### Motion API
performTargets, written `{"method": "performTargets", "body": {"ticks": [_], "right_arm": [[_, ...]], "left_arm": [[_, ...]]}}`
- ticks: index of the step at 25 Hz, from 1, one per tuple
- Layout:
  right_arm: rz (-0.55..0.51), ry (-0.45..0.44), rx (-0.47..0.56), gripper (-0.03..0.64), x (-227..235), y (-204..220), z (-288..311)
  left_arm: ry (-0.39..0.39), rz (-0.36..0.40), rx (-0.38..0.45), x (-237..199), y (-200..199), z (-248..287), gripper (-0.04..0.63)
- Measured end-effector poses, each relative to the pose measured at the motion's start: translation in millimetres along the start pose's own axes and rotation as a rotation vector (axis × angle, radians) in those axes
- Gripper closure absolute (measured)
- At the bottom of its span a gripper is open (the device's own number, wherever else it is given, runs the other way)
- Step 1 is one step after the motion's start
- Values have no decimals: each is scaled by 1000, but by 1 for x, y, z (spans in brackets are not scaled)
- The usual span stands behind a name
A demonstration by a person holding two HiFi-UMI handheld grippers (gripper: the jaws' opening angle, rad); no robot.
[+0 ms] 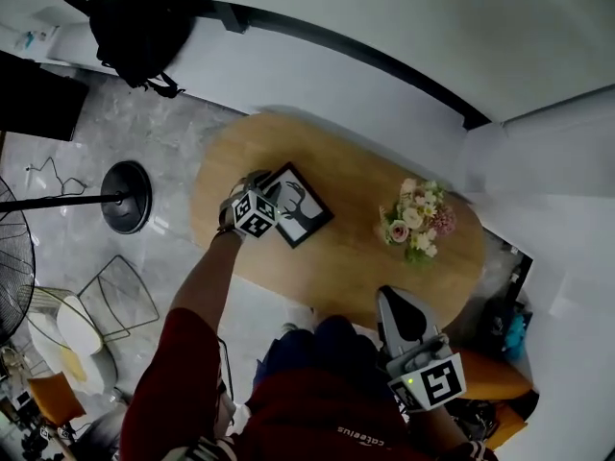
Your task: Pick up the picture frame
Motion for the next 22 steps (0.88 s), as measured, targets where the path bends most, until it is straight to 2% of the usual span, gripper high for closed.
{"method": "performTargets", "body": {"ticks": [3, 7, 9, 12, 16, 22], "right_arm": [[17, 12, -14, 617, 8, 11, -1], [28, 14, -23, 617, 11, 16, -3], [27, 14, -25, 617, 11, 16, -3], [34, 18, -34, 617, 14, 18, -2], [44, 10, -41, 617, 12, 20, 2], [52, 8, -49, 617, 8, 21, 0]], "left_arm": [[8, 41, -42, -1, 7, 16, 460], [41, 38, -109, 0, 20, 28, 460], [65, 14, -120, 0, 23, 29, 461], [116, -68, -128, 1, 23, 31, 510], [184, -159, -165, 0, 22, 34, 515], [211, -180, -209, -6, 24, 33, 528]]}}
Point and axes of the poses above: the fingertips, and each gripper's own axes: z forward along the fingers, x to its right, y out of its underside, the point moved 3 cm from there along -z, backward along the fingers, and after that the axes turned 5 degrees about -x, right-handed, at the moved point
